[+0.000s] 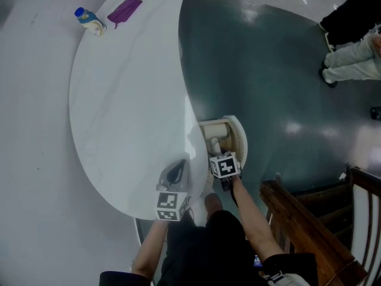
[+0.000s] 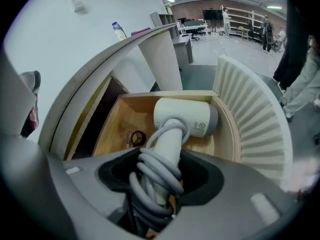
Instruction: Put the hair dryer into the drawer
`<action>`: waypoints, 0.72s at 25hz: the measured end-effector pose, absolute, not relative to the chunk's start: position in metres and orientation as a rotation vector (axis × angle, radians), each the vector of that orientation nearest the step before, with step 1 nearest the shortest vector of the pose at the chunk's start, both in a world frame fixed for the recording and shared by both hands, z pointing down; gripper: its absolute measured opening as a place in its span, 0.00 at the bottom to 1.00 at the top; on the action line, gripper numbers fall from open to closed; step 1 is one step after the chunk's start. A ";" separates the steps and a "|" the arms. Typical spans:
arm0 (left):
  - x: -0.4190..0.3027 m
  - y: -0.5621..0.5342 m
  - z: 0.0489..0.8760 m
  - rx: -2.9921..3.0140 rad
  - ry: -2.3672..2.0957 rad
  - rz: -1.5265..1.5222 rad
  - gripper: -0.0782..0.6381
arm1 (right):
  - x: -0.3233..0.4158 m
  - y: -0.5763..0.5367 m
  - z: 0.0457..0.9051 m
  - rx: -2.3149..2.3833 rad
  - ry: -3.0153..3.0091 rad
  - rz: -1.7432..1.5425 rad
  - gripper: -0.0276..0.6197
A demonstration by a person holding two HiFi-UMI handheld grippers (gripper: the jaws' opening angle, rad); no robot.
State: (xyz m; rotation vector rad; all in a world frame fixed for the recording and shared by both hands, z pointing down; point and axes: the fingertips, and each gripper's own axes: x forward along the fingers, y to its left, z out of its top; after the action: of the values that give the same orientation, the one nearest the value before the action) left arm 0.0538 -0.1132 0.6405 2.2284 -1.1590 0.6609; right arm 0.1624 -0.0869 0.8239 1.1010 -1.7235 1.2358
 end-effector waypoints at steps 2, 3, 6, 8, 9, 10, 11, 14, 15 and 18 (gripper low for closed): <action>0.054 -0.112 0.642 2.234 -1.154 0.661 0.12 | 0.164 -0.086 0.826 1.105 -1.709 1.238 0.41; 0.054 -0.111 0.643 2.235 -1.152 0.662 0.12 | 0.164 -0.086 0.827 1.106 -1.705 1.241 0.41; 0.054 -0.112 0.645 2.228 -1.158 0.667 0.12 | 0.164 -0.088 0.831 1.111 -1.707 1.261 0.41; 0.053 -0.112 0.647 2.222 -1.160 0.671 0.12 | 0.166 -0.087 0.834 1.121 -1.695 1.282 0.41; 0.053 -0.112 0.647 2.220 -1.160 0.673 0.12 | 0.167 -0.086 0.836 1.125 -1.691 1.290 0.41; 0.053 -0.112 0.647 2.220 -1.161 0.674 0.12 | 0.167 -0.086 0.838 1.127 -1.689 1.296 0.41; 0.053 -0.112 0.648 2.218 -1.162 0.676 0.12 | 0.167 -0.086 0.839 1.128 -1.687 1.299 0.41; 0.053 -0.113 0.651 2.216 -1.163 0.684 0.12 | 0.167 -0.087 0.845 1.129 -1.681 1.307 0.41; 0.054 -0.113 0.651 2.220 -1.163 0.685 0.12 | 0.167 -0.086 0.846 1.129 -1.678 1.309 0.41; 0.057 -0.113 0.652 2.222 -1.157 0.685 0.12 | 0.167 -0.085 0.848 1.130 -1.678 1.300 0.41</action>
State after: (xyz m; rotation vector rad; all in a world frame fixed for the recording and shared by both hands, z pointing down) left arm 0.0567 -0.1126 0.6518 2.2222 -1.1569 0.6853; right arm 0.1670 -0.0850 0.8484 1.1301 -1.6780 1.3002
